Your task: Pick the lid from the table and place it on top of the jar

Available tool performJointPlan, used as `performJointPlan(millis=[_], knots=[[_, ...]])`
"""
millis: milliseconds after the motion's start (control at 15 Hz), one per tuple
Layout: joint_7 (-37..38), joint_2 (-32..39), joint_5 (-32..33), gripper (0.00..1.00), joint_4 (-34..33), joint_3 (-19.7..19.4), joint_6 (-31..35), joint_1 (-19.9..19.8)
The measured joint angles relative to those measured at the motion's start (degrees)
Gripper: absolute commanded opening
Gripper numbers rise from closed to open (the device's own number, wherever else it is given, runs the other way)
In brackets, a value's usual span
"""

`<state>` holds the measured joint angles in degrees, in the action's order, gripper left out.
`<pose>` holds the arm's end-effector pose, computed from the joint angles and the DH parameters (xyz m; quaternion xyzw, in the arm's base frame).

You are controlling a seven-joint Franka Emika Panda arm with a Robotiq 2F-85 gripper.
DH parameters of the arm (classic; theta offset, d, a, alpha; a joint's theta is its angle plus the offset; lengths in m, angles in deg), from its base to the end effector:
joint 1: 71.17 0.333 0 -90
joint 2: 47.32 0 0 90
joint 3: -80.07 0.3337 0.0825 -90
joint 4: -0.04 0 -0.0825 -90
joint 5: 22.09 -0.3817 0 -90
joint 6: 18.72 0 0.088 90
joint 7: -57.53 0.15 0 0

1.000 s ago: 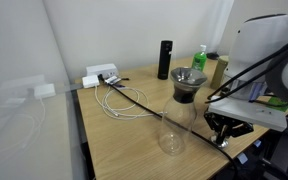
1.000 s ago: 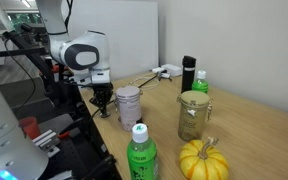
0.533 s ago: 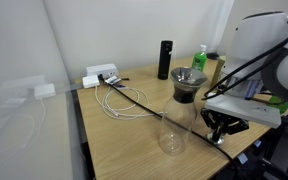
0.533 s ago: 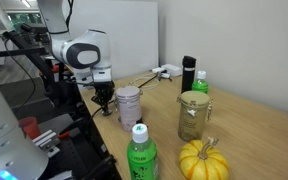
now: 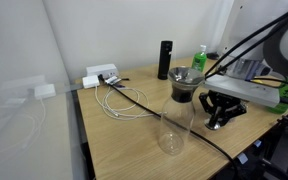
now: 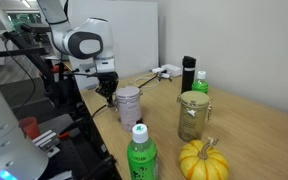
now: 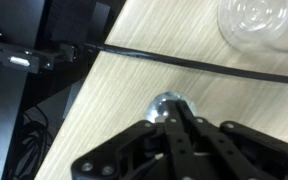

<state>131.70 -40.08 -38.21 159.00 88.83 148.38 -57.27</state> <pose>0.3585 0.1372 0.1539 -0.8318 0.5535 0.0266 0.0333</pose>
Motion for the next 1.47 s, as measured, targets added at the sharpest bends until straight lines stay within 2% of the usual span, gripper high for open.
performJointPlan(millis=[267, 600, 800, 867, 1000, 1333, 1400, 1467], knots=[[2.61, -5.38, 8.37, 0.02, -0.37, -3.36, -3.66, -0.61], [4.52, -11.22, 15.36, 0.02, -2.74, -3.38, -10.43, -2.82], [4.56, -13.51, 16.29, 0.02, -5.41, -2.42, -15.06, -3.33], [4.56, -13.98, 16.29, 0.06, -6.26, -2.04, -16.35, -3.34], [4.52, -14.59, 16.28, 0.06, -7.46, -1.44, -18.28, -3.34], [4.44, -14.61, 16.28, 0.06, -7.60, -1.37, -18.91, -3.39], [4.44, -14.61, 16.28, 0.02, -7.60, -1.37, -18.91, -3.39], [4.44, -14.61, 16.28, 0.02, -7.60, -1.37, -18.92, -3.39]])
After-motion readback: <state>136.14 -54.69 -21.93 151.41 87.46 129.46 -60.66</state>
